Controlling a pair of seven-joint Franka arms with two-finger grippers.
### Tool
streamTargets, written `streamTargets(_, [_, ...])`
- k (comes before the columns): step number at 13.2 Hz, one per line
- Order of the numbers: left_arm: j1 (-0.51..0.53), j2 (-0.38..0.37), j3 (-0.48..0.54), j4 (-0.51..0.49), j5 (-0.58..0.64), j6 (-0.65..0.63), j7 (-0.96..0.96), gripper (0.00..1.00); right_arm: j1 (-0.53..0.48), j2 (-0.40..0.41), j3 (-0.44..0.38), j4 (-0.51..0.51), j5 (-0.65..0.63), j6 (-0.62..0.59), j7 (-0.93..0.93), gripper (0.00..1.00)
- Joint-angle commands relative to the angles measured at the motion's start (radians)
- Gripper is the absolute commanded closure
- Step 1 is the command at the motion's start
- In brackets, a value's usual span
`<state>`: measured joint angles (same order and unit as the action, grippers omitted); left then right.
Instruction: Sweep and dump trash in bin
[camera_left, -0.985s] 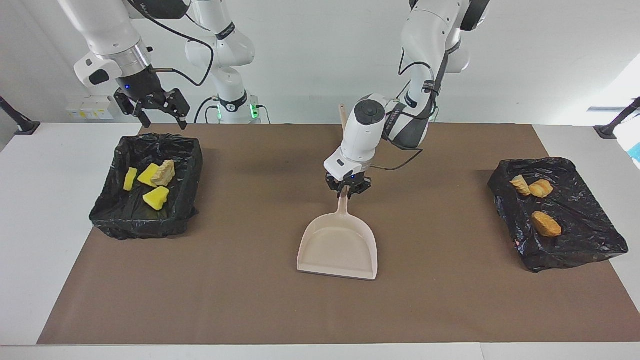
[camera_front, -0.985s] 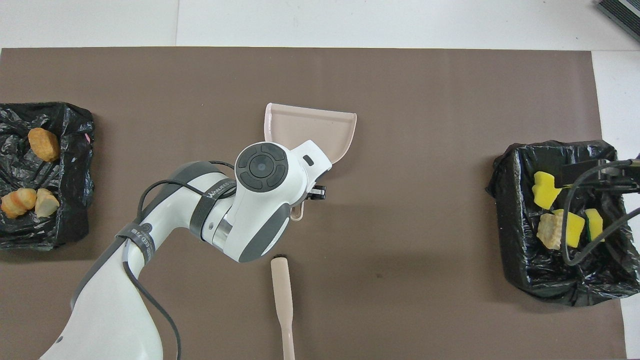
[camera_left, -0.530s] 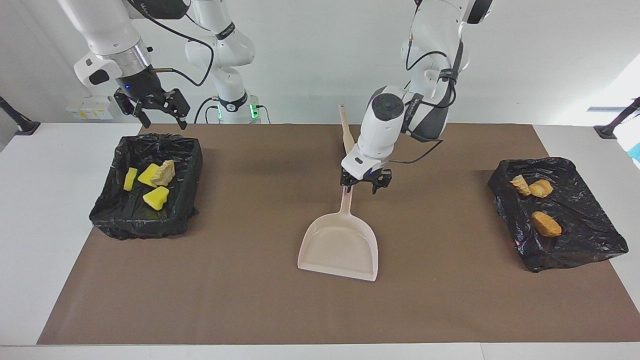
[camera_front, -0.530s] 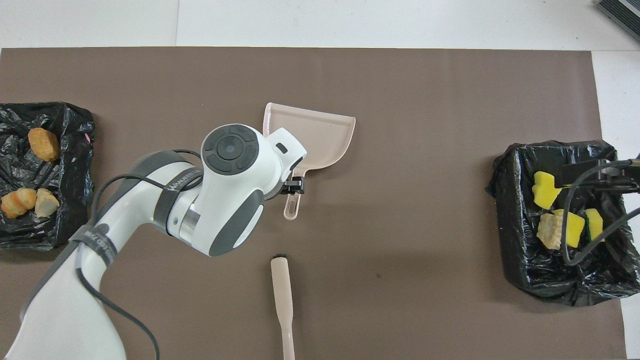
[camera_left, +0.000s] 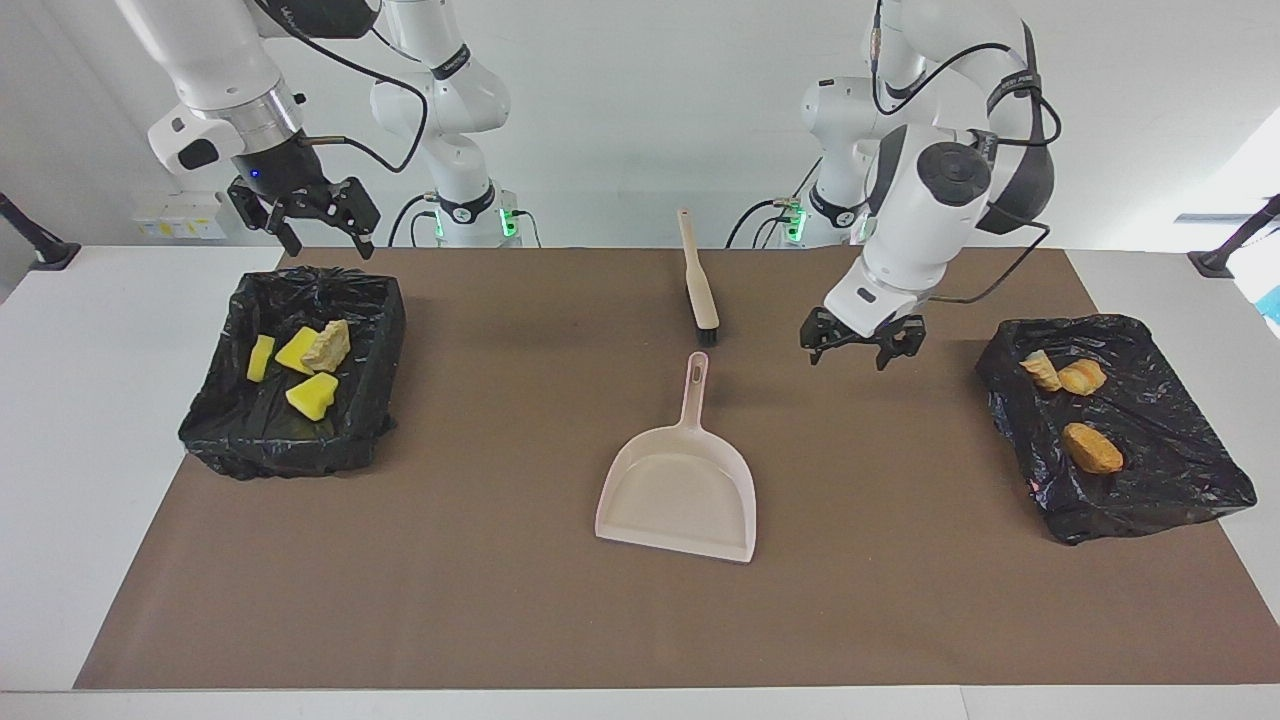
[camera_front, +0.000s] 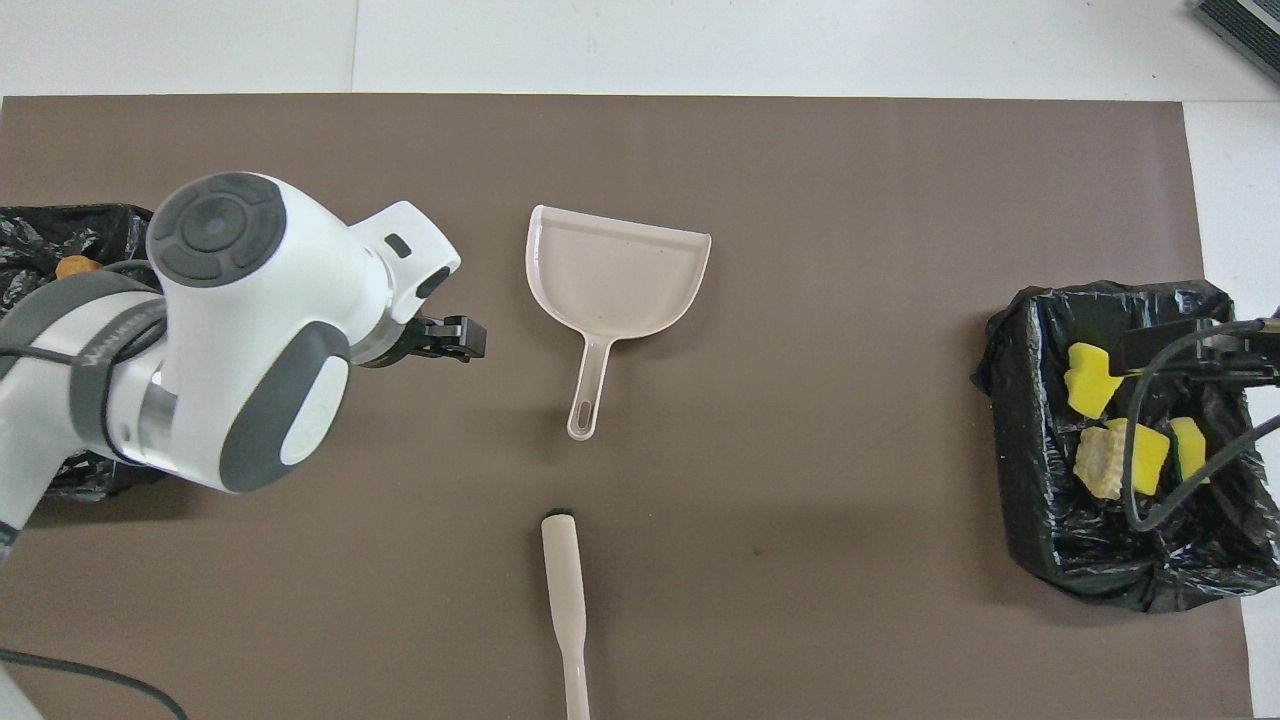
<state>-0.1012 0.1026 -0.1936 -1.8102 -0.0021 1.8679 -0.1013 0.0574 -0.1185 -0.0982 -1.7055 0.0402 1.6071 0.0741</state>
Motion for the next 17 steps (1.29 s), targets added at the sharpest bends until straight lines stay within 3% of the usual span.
streamTargets(1, [0.07,-0.089,-0.01,-0.014,-0.001,-0.067,0.1,0.0,-0.004,-0.02,0.005,-0.023,0.001,0.019,0.01,0.0])
streamTargets(10, [0.17,-0.147,0.028,0.293,0.002,-0.396,0.169,0.0,-0.004,-0.02,0.005,-0.023,0.001,0.019,0.01,0.0])
streamTargets(14, [0.17,-0.236,0.057,0.269,-0.003,-0.421,0.161,0.0,-0.004,-0.02,0.005,-0.023,0.001,0.019,0.01,0.0])
streamTargets(17, [0.161,-0.245,0.057,0.243,-0.004,-0.411,0.157,0.0,-0.004,-0.02,0.005,-0.023,0.001,0.019,0.01,0.0])
